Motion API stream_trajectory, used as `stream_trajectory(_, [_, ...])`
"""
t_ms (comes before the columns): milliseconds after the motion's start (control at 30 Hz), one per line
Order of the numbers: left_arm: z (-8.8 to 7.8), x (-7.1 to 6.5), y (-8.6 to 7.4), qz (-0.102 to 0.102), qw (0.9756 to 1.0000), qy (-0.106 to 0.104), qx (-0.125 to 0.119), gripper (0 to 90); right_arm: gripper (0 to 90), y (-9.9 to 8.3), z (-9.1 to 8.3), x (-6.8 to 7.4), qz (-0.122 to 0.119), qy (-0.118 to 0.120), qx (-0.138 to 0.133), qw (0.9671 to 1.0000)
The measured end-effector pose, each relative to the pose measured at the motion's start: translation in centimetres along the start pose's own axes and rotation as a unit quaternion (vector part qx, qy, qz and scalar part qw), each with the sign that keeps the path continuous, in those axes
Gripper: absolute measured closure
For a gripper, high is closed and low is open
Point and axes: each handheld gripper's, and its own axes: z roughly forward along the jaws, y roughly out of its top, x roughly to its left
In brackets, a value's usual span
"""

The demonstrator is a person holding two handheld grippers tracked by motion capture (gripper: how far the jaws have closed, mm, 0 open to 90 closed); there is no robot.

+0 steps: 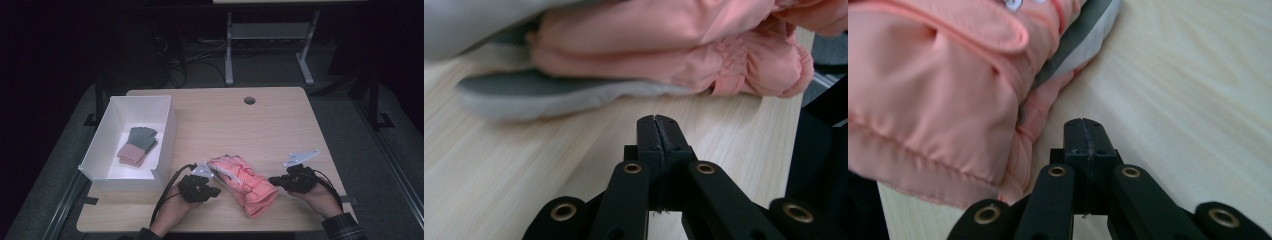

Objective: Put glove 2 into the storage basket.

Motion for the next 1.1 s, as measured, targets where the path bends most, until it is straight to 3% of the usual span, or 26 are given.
stream_trajectory(233, [1.7, 0.8, 1.4, -0.006, 0.9999, -0.015, 0.004, 88.4, 90.0, -0.3, 0.3, 0.3, 0.001, 0.014, 0.012, 0.9998])
stream_trajectory(400, [1.9, 1.5, 2.0, -0.01, 0.9999, -0.013, 0.004, 88.5, 90.0, -0.3, 0.7, 0.8, -0.004, 0.027, 0.017, 0.9995])
stream_trajectory(533, [1.9, 2.5, 2.4, -0.024, 0.9996, -0.013, 0.001, 88.7, 90.0, -0.3, 1.3, 1.5, -0.004, 0.042, 0.018, 0.9989])
stream_trajectory(833, [2.2, 4.0, 3.0, -0.022, 0.9993, -0.03, 0.005, 89.6, 90.0, -0.7, 1.8, 4.0, -0.005, 0.07, 0.014, 0.9975])
stream_trajectory(1100, [2.2, 4.0, 3.0, -0.026, 0.999, -0.036, 0.0, 89.6, 90.0, -0.5, 3.0, 6.5, -0.022, 0.111, 0.029, 0.9932])
